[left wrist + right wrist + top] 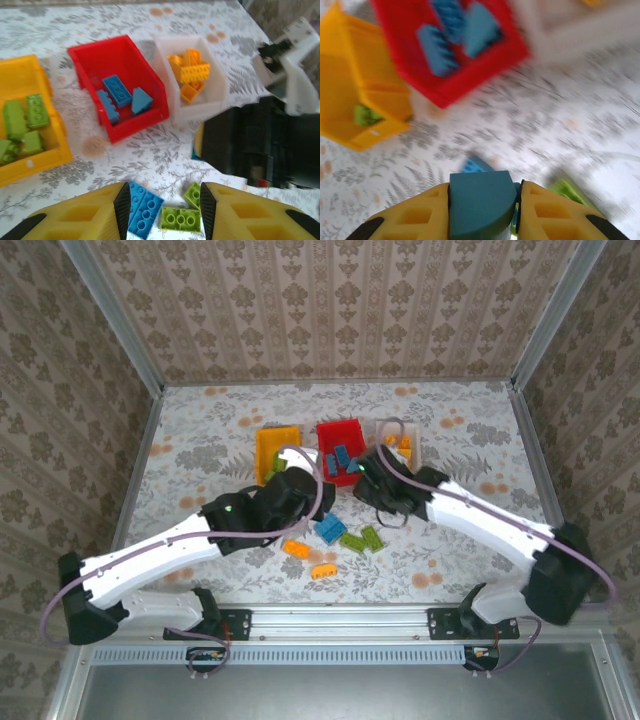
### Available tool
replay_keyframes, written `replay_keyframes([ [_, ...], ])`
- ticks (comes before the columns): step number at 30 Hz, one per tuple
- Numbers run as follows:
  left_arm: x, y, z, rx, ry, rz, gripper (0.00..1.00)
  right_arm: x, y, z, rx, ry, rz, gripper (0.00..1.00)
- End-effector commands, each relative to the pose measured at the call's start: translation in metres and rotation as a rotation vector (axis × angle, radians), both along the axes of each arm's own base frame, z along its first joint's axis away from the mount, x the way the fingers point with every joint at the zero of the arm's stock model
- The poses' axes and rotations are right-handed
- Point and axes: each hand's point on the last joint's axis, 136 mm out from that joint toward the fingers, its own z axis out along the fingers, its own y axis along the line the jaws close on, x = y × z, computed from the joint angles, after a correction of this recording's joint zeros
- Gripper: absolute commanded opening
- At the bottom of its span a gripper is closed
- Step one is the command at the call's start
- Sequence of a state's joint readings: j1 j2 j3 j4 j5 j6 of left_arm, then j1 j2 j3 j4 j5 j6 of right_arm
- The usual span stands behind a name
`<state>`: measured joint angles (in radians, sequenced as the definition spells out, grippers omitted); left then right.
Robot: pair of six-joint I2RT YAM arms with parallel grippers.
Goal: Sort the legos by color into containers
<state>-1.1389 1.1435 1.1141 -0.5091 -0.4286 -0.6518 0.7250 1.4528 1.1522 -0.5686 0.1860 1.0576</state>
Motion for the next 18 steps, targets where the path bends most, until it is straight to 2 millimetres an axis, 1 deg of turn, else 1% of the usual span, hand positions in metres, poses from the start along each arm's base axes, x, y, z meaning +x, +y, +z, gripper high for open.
replay_keyframes([
  [1, 0.015, 0.024, 0.026, -0.046, -0.027, 0.119, 0.44, 0.036, 0.01, -0.01, -0.191, -0.004, 0.166, 0.26],
  [3, 0.022, 0.029, 0.032, -0.055, -0.031, 0.141, 0.44, 0.065, 0.014, -0.01, -0.234, 0.001, 0.165, 0.27],
  [6, 0.027, 0.032, 0.036, -0.058, -0.036, 0.155, 0.44, 0.105, 0.015, -0.016, -0.27, 0.015, 0.152, 0.27],
  [9, 0.029, 0.031, 0.035, -0.058, -0.033, 0.153, 0.44, 0.136, 0.015, -0.025, -0.29, 0.03, 0.147, 0.28],
  [13, 0.03, 0.026, 0.028, -0.055, -0.014, 0.14, 0.44, 0.165, 0.023, -0.049, -0.279, 0.058, 0.169, 0.28],
  [14, 0.029, 0.025, 0.027, -0.053, -0.011, 0.136, 0.44, 0.17, 0.026, -0.053, -0.273, 0.055, 0.178, 0.28],
  [16, 0.029, 0.023, 0.024, -0.05, -0.003, 0.128, 0.44, 0.18, 0.033, -0.06, -0.255, 0.042, 0.213, 0.32],
  [18, 0.029, 0.02, 0.02, -0.049, 0.004, 0.122, 0.44, 0.187, 0.037, -0.062, -0.242, 0.031, 0.237, 0.36],
])
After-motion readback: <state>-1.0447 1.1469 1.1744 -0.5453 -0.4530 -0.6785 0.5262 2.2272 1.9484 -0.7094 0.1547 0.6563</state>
